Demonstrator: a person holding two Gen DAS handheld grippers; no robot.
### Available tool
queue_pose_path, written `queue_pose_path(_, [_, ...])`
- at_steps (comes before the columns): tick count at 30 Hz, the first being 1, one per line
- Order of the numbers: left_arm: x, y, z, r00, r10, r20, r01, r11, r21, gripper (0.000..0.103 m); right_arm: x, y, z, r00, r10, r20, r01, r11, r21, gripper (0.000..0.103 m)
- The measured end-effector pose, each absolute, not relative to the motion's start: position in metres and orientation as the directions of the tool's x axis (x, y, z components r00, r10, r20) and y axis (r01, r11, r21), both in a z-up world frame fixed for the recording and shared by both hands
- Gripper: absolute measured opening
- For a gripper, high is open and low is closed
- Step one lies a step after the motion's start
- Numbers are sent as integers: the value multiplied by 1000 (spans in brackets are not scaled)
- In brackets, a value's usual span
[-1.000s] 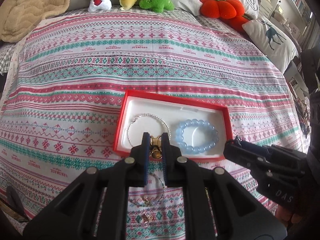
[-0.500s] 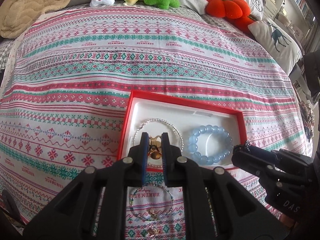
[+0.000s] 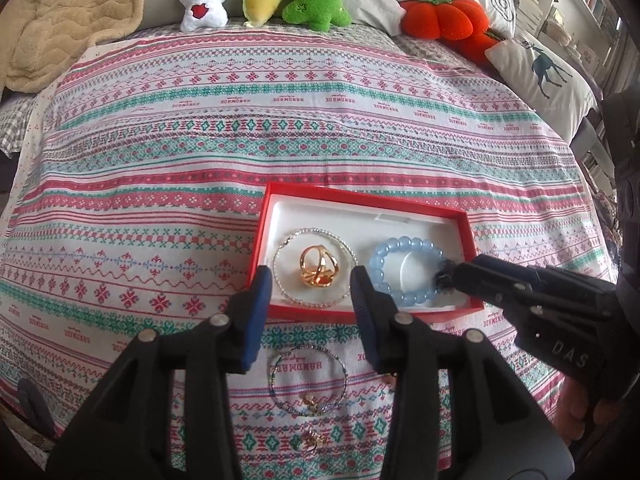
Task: Organize jewelry
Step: 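Carry the ring and clip to the red box while the left tool releases the ring inside, then open the right tool to drop the black clip onto the blue bracelet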
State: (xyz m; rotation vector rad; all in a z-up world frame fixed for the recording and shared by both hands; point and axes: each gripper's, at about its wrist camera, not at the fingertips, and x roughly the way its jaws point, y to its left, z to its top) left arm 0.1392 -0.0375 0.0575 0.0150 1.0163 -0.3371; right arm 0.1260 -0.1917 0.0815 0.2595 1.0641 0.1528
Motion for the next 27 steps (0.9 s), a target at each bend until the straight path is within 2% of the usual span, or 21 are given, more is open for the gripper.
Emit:
queue_pose_path(3, [135,-35,60,477,-276,-834,280,948,-153,53,122,-193,87,485,245,-839,-2,960,279,29])
queue_pose_path(5, [131,-32,62,476,-278,-834,278,948,-157,55,118,-195,90,487,243,-839,-3,961,277,46])
queue_pose_path(6, [130,-31,62,476,-278,-834,277,948,-158,57,115,-196,92,491,241,-837,-2,961,275,60])
queue_pose_path(8, [125,-29,64,474,-280,-835,272,948,-164,59,109,-197,98,508,228,-830,-2,964,264,61])
queue_pose_path(13, [112,-23,65,472,-277,-837,266,950,-164,77,93,-200,105,511,223,-830,-22,969,246,64])
queue_pose_path(16, [102,-22,63,469,-261,-844,271,952,-144,81,82,-202,106,509,202,-837,-24,975,221,69])
queue_pose_path(27, [67,-15,45,431,-231,-873,260,958,-125,90,47,-208,99,483,162,-860,-8,984,181,76])
